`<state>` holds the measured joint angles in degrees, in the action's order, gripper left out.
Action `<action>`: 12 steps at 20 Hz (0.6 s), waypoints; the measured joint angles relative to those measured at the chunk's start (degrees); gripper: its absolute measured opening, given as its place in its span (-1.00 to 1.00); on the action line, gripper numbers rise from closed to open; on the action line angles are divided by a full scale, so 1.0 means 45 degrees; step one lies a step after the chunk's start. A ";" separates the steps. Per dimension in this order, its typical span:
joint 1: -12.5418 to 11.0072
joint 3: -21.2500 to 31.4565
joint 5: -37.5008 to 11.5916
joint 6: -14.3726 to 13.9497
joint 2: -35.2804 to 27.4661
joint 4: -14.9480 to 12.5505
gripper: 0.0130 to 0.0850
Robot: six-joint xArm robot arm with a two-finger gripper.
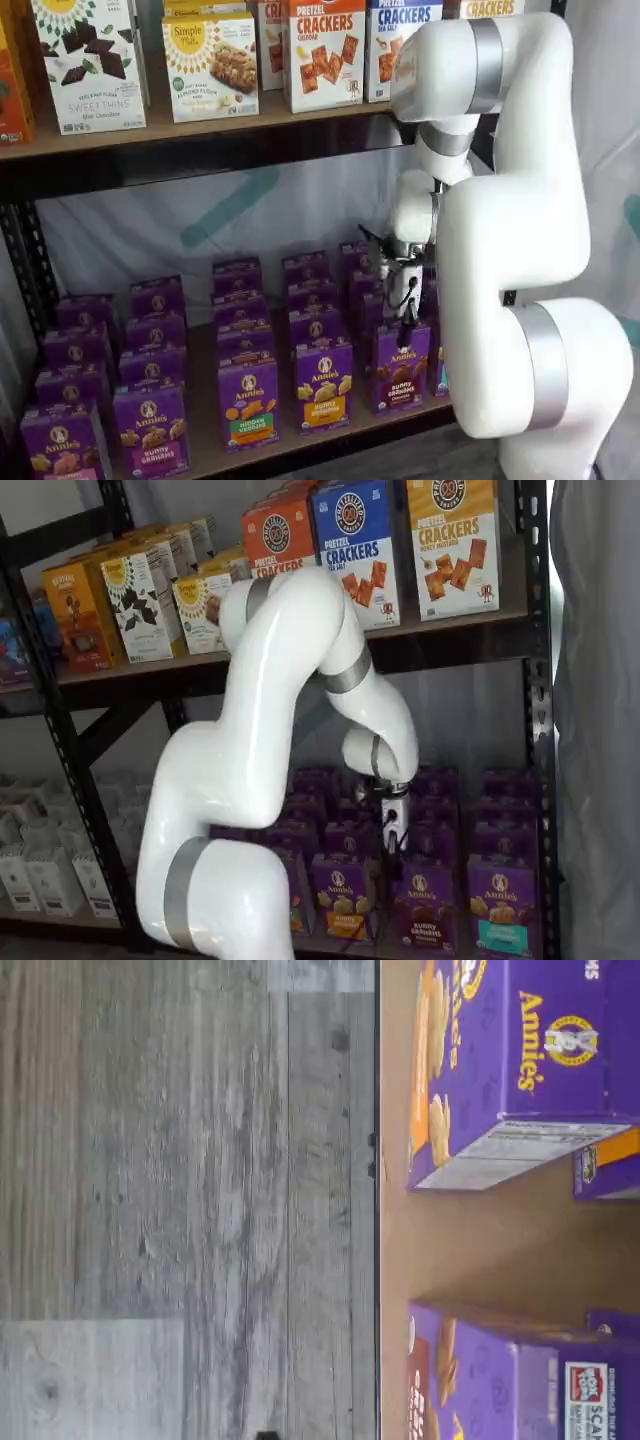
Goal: Pick up the purple box with a brown patch in the center, on the bottom shelf, the fifth box from the left
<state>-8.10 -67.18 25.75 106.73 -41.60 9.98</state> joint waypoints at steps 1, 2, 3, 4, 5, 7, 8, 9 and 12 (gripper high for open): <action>-0.0002 -0.0089 0.0198 -0.0075 -0.0024 -0.0078 1.00; -0.0007 -0.0319 0.0626 -0.0235 -0.0100 -0.0248 1.00; -0.0002 -0.0451 0.0834 -0.0306 -0.0167 -0.0312 1.00; 0.0012 -0.0499 0.0853 -0.0295 -0.0209 -0.0285 1.00; 0.0030 -0.0513 0.0783 -0.0226 -0.0244 -0.0188 1.00; 0.0064 -0.0546 0.0542 -0.0022 -0.0344 0.0073 1.00; 0.0076 -0.0551 0.0398 0.0086 -0.0394 0.0198 1.00; 0.0082 -0.0568 0.0264 0.0192 -0.0449 0.0323 1.00; 0.0082 -0.0742 -0.0165 0.0637 -0.0746 0.0796 1.00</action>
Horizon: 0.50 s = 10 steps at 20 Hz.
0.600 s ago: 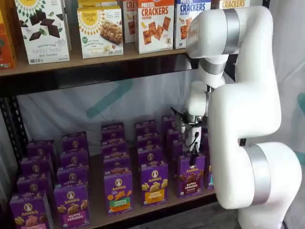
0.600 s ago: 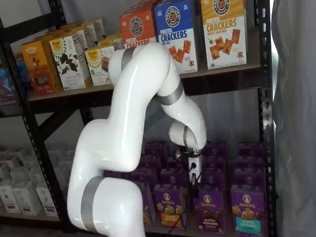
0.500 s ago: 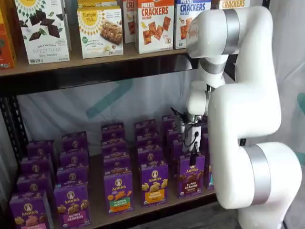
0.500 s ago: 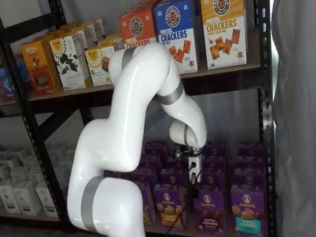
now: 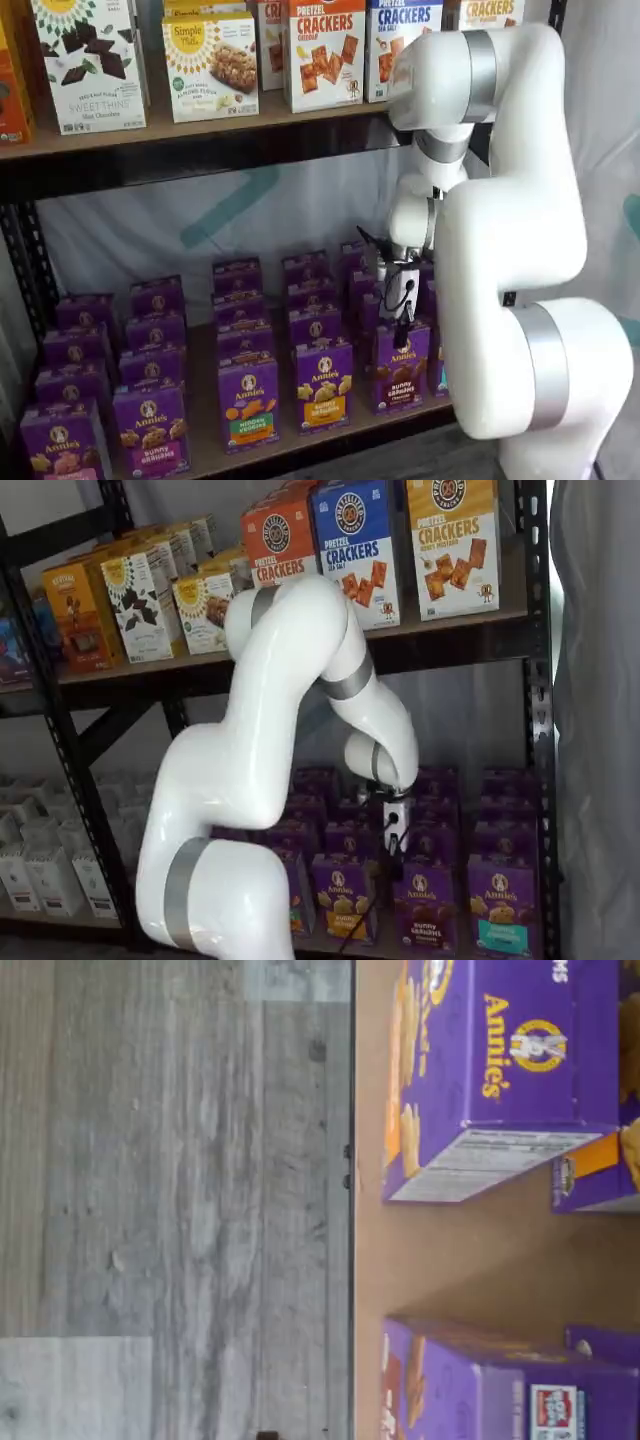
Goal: Pick up the purple box with a brown patch in the center, on the bottom shelf, the fifth box from the left
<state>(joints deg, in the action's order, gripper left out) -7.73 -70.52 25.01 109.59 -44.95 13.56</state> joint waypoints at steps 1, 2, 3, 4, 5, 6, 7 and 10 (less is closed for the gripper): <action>-0.0021 -0.0118 -0.0119 0.0050 -0.0149 0.0030 1.00; -0.0043 -0.0229 -0.0189 0.0057 -0.0283 0.0013 1.00; -0.0067 -0.0342 -0.0252 0.0034 -0.0412 -0.0045 1.00; -0.0088 -0.0453 -0.0316 0.0031 -0.0535 -0.0075 1.00; -0.0113 -0.0614 -0.0385 0.0082 -0.0703 -0.0053 1.00; -0.0134 -0.0760 -0.0464 0.0116 -0.0852 -0.0037 1.00; -0.0153 -0.0872 -0.0543 0.0052 -0.0976 -0.0131 1.00; -0.0244 -0.1411 -0.0642 -0.0608 -0.1472 -0.0962 1.00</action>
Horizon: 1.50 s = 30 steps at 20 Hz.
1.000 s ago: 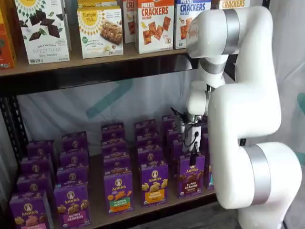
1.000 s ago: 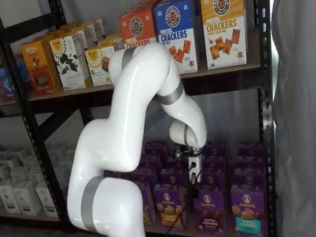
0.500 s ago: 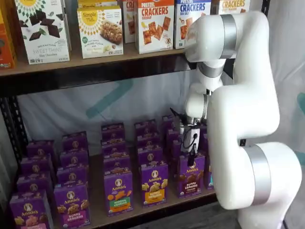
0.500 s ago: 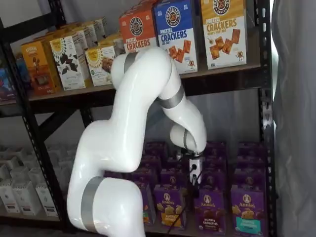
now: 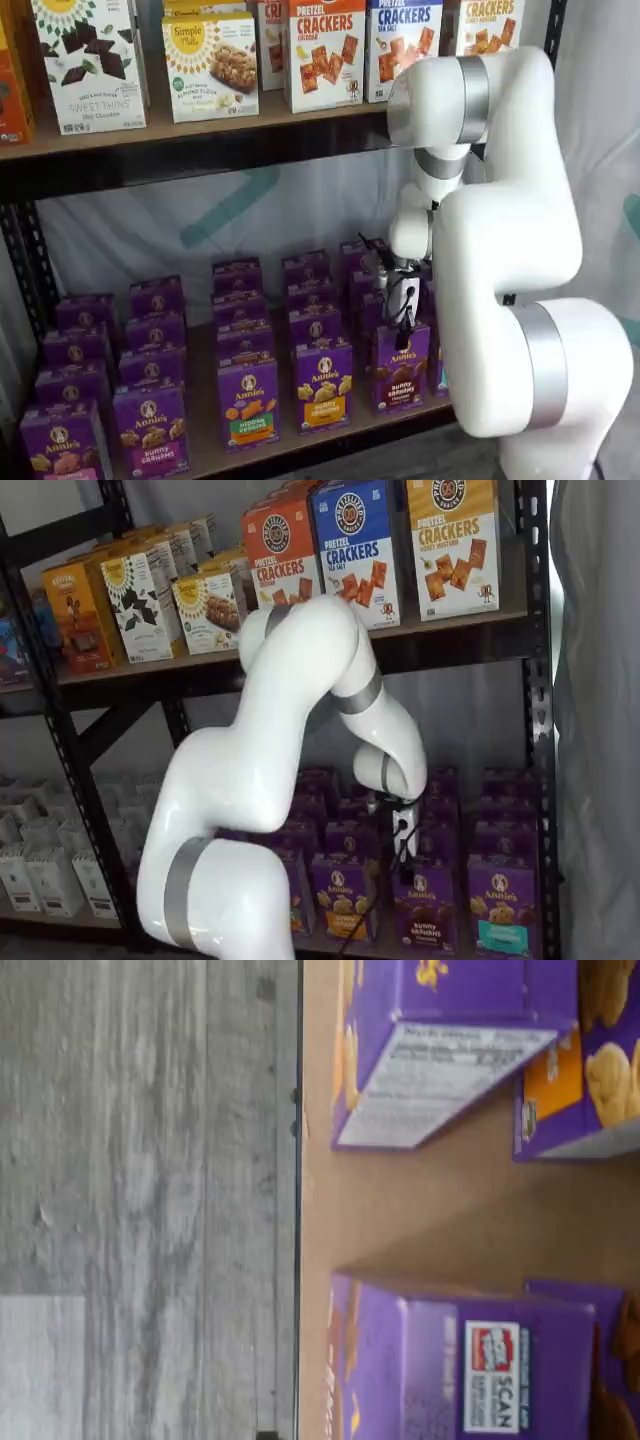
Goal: Pick up the purple box with a brown patch in the center, on the bottom shelf, the fifth box from the left
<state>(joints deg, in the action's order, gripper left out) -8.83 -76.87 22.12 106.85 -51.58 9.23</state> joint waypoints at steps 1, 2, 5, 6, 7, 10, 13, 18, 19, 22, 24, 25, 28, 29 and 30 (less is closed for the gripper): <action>-0.0022 -0.0144 -0.0018 -0.0271 -0.0138 -0.0326 1.00; -0.0035 -0.0258 -0.0027 -0.0504 -0.0246 -0.0602 1.00; -0.0057 -0.0626 0.0044 -0.1205 -0.0605 -0.1404 1.00; -0.0057 -0.0756 0.0067 -0.1459 -0.0745 -0.1689 1.00; -0.0056 -0.0851 0.0051 -0.1686 -0.0875 -0.1933 1.00; -0.0051 -0.1011 -0.0043 -0.1999 -0.1134 -0.2283 1.00; -0.0073 -0.1074 -0.0182 -0.2122 -0.1302 -0.2440 1.00; -0.0094 -0.1107 -0.0327 -0.2047 -0.1475 -0.2382 1.00; -0.0094 -0.1118 -0.0322 -0.2024 -0.1506 -0.2355 1.00; -0.0093 -0.1140 -0.0258 -0.2079 -0.1554 -0.2409 0.89; -0.0080 -0.1153 -0.0185 -0.2064 -0.1568 -0.2380 0.78; -0.0071 -0.1151 -0.0170 -0.1997 -0.1569 -0.2301 0.78; -0.0050 -0.1124 -0.0122 -0.1847 -0.1546 -0.2112 0.56; -0.0044 -0.1105 -0.0123 -0.1758 -0.1531 -0.2009 0.44; -0.0041 -0.1092 -0.0125 -0.1690 -0.1519 -0.1931 0.44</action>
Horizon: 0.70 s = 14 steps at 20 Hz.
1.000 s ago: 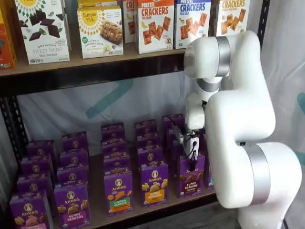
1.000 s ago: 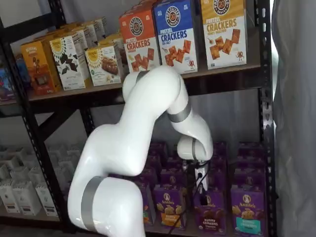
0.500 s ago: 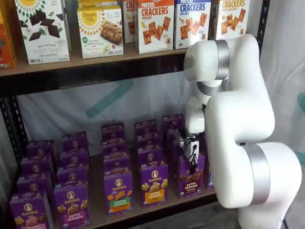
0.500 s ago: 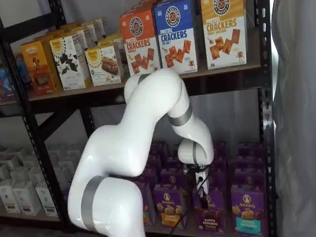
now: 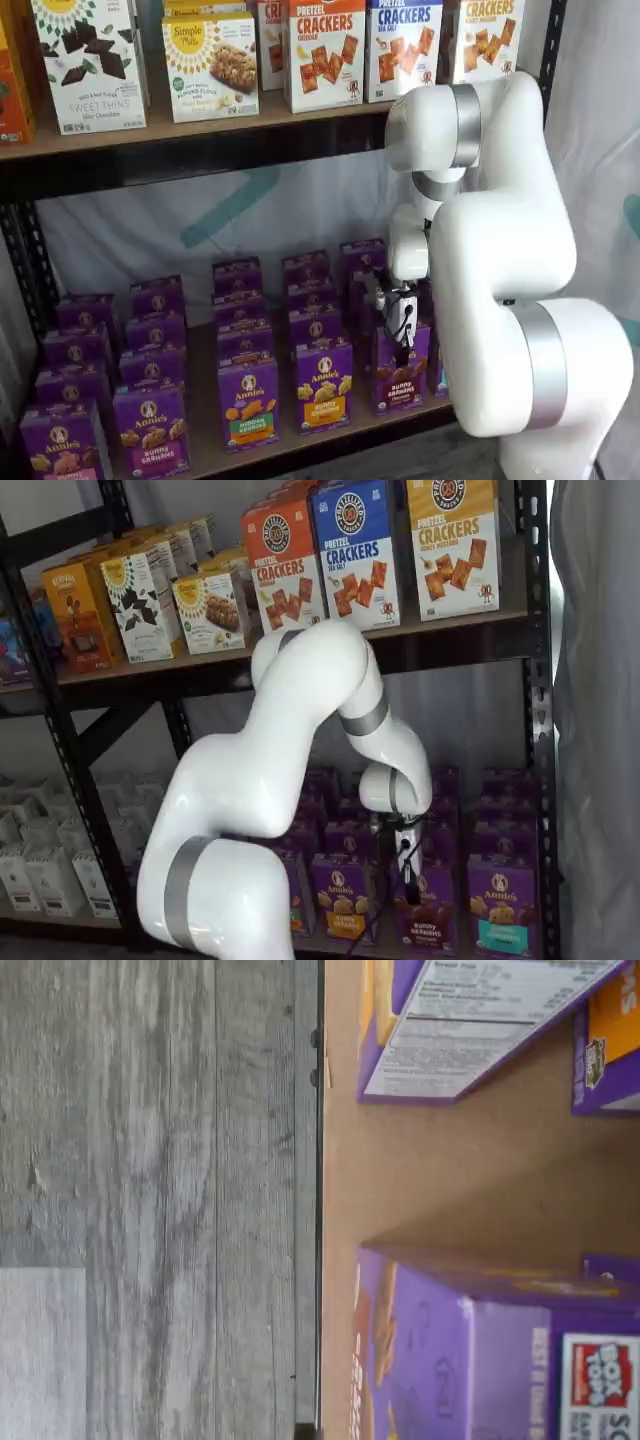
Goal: Pick up the purple box with a brown patch in the center, on the bottom shelf, the fifth box from the left
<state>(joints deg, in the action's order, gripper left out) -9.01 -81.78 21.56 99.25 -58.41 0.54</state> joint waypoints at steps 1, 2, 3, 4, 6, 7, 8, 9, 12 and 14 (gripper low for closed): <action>0.0003 0.0018 0.0022 0.0055 0.0028 0.0064 0.33; 0.0004 0.0025 0.0045 0.0062 0.0044 0.0074 0.33; 0.0005 0.0042 0.0060 0.0050 0.0064 0.0064 0.33; 0.0007 0.0060 0.0059 0.0028 0.0082 0.0042 0.33; 0.0013 0.0077 0.0118 -0.0031 0.0120 -0.0016 0.33; 0.0018 0.0107 0.0110 -0.0063 0.0141 -0.0046 0.22; 0.0020 0.0118 0.0104 -0.0090 0.0149 -0.0073 0.11; 0.0024 0.0134 0.0095 -0.0104 0.0160 -0.0085 0.11; 0.0050 0.0179 0.0101 -0.0124 0.0192 -0.0081 -0.11; 0.0075 0.0223 0.0063 -0.0079 0.0209 -0.0003 -0.11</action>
<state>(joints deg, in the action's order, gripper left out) -8.68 -80.78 21.84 98.89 -57.47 0.53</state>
